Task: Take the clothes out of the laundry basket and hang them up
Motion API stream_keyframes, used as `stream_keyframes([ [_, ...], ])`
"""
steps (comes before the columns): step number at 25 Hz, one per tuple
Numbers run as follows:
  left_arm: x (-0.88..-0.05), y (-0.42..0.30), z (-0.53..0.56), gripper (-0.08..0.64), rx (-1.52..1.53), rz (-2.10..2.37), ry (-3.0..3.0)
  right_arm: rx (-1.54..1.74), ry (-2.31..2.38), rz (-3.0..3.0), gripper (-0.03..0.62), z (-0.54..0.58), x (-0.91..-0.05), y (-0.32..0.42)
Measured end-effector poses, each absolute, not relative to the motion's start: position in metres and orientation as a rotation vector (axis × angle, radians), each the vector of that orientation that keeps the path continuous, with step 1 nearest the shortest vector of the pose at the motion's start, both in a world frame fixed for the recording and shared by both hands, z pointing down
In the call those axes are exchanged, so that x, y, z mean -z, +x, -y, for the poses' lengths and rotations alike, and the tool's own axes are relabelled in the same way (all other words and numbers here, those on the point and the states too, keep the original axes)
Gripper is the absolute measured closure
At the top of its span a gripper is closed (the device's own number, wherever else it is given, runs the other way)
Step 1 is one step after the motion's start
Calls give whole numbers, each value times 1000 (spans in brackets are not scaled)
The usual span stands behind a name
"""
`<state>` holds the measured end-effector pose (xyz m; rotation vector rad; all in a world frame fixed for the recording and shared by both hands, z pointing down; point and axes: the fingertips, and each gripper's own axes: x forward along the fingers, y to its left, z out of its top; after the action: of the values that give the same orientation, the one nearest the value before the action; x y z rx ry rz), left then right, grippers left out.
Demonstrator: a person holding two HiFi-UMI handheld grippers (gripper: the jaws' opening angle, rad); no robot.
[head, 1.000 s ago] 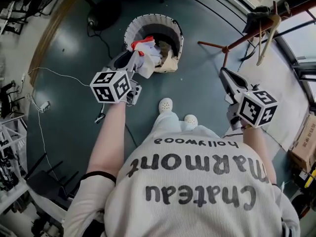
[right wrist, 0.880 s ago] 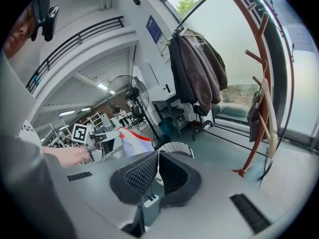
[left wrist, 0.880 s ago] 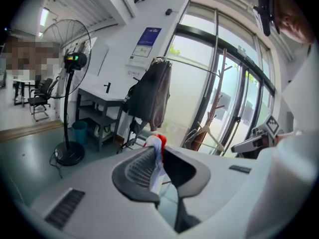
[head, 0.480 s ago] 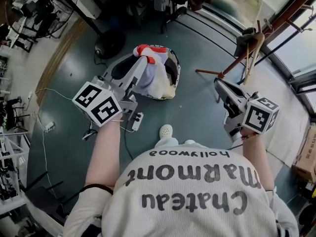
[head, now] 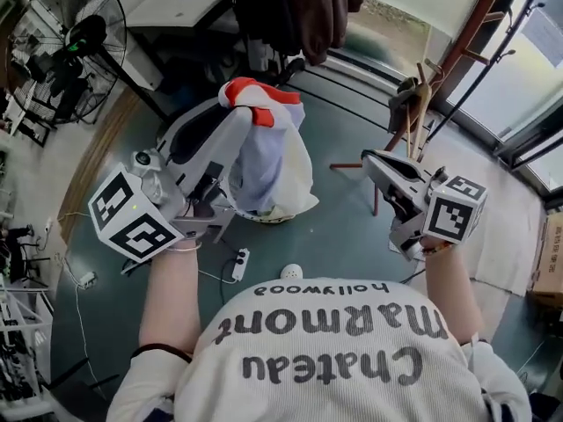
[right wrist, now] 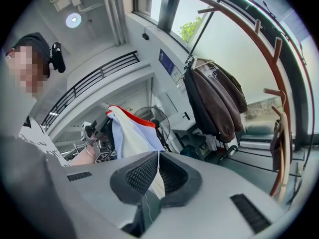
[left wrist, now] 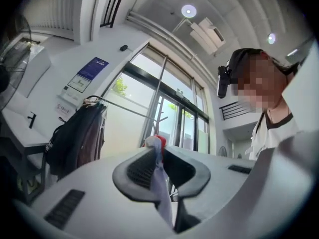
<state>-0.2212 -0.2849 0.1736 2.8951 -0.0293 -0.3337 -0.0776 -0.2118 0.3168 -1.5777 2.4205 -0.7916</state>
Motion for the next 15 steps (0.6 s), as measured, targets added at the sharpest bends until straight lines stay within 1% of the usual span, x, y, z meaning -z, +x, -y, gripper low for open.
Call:
stream_keyframes([
  [8, -131, -205, 261, 506, 347, -289, 2920, 649, -1561, -2453, 556, 222, -274, -76],
  [9, -129, -202, 261, 506, 338, -318, 2924, 644, -1517, -2467, 527, 223, -268, -79],
  [10, -128, -199, 259, 506, 331, -346, 2925, 642, -1455, -2486, 422, 224, -262, -84],
  [11, -128, -197, 257, 506, 326, -377, 2922, 641, -1395, -2505, 335, 224, -258, -90],
  [15, -136, -188, 246, 506, 309, -488, 2910, 620, -1379, -2515, 331, 238, -259, -101],
])
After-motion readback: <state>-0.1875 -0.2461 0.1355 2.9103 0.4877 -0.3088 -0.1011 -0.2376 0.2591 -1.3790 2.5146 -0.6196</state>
